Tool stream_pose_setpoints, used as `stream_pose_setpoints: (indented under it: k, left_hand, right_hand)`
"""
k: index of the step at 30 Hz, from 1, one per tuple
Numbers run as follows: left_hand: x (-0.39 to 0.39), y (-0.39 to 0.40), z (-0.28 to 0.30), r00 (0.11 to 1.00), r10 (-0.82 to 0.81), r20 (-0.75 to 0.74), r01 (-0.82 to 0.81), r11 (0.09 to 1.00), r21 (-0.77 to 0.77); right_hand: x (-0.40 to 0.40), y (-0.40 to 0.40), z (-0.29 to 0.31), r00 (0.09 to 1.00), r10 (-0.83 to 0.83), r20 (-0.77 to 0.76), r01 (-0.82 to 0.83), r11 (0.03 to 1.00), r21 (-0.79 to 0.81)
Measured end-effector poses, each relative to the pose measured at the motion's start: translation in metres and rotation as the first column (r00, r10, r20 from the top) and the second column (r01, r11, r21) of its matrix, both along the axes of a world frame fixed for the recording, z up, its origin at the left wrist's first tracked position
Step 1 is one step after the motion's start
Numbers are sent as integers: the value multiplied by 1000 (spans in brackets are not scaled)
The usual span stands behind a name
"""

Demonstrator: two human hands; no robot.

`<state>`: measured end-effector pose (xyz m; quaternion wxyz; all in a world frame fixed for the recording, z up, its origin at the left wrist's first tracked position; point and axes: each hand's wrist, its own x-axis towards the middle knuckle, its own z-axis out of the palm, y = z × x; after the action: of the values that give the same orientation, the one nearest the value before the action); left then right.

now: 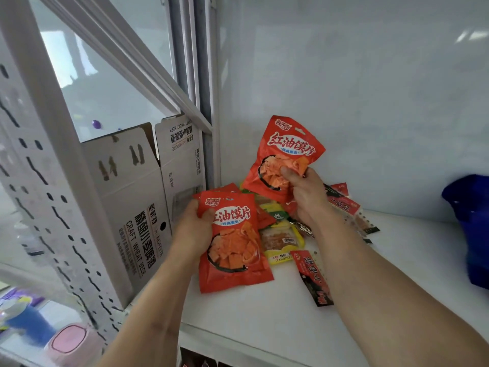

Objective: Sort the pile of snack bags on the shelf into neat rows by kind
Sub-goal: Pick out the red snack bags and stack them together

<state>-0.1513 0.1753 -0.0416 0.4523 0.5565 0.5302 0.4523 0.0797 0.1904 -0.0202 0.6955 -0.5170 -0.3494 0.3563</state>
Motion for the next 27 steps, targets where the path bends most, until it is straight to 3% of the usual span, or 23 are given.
stream_pose_setpoints:
  k: [3,14,20,27]
  left_hand:
    - [6,0,0,999,16,-38,-13,997,79]
    - [60,-11,9,994,-69,88,49,978,205]
    - [111,-29,11,954,-222,200,208,974,87]
    - [172,-54,18,879,-394,269,416,909,-27]
  right_hand:
    - [4,-10,10,998,-53,20,53,998,28]
    - [61,-83,21,941,-321,107,320,947,27]
    - [120,-140,14,867,-461,190,477,878,-43]
    - [172,-176,-20,812,-459,360,528,841,-118]
